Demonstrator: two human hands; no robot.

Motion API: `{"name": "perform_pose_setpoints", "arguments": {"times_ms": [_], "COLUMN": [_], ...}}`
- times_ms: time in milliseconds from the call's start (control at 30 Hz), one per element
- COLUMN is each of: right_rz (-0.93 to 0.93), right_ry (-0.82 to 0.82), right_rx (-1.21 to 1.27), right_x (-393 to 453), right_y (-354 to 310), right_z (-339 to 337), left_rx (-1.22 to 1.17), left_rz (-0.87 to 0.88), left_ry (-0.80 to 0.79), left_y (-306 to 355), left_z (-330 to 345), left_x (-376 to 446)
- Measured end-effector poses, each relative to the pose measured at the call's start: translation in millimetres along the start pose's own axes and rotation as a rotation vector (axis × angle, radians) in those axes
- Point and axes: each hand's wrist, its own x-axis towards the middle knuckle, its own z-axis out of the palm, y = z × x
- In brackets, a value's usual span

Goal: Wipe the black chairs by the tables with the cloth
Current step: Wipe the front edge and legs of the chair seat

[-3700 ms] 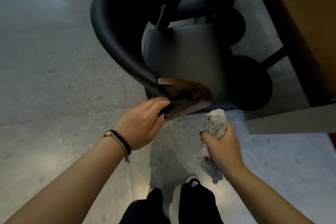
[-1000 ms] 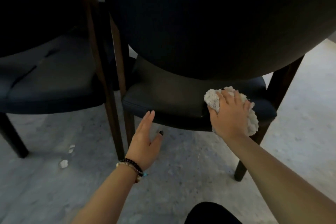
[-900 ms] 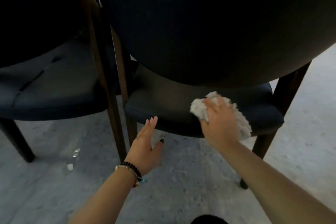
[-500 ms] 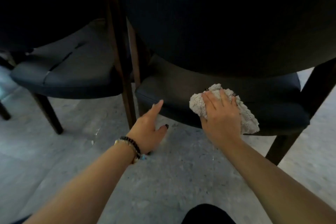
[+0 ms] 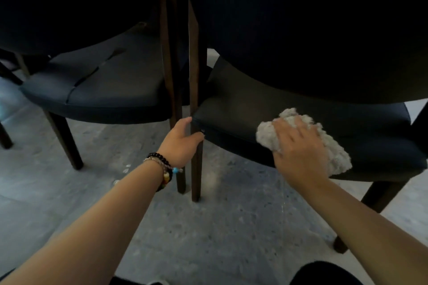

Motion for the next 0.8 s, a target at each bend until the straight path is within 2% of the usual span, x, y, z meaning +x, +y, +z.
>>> {"name": "perform_pose_setpoints", "arguments": {"times_ms": [100, 200, 267, 367, 433, 600, 667, 800], "right_rz": [-0.176, -0.246, -0.302, -0.374, -0.434, -0.83, -0.858, -0.763], "right_ry": [0.003, -0.081, -0.143, -0.193, -0.216, -0.254, -0.247, -0.283], "right_rx": [-0.022, -0.053, -0.048, -0.139, -0.21, -0.389, -0.389, -0.405], "right_x": [23, 60, 80, 93, 88, 56, 63, 82], "right_y": [-37, -80, -104, -129, -125, -72, -78, -119], "right_z": [10, 19, 30, 39, 37, 22, 18, 25], "left_rx": [-0.131, -0.229, -0.386, -0.485, -0.545, -0.579, -0.552, -0.437], "left_rz": [-0.028, -0.013, -0.118, -0.118, -0.155, -0.163, -0.151, -0.095], "left_ry": [0.023, 0.051, 0.059, 0.107, 0.092, 0.028, 0.048, 0.03], "left_y": [22, 38, 42, 42, 42, 38, 37, 47], "left_z": [-8, -21, -30, -42, -49, -53, -51, -45], "left_x": [22, 40, 47, 47, 46, 46, 46, 42]}}
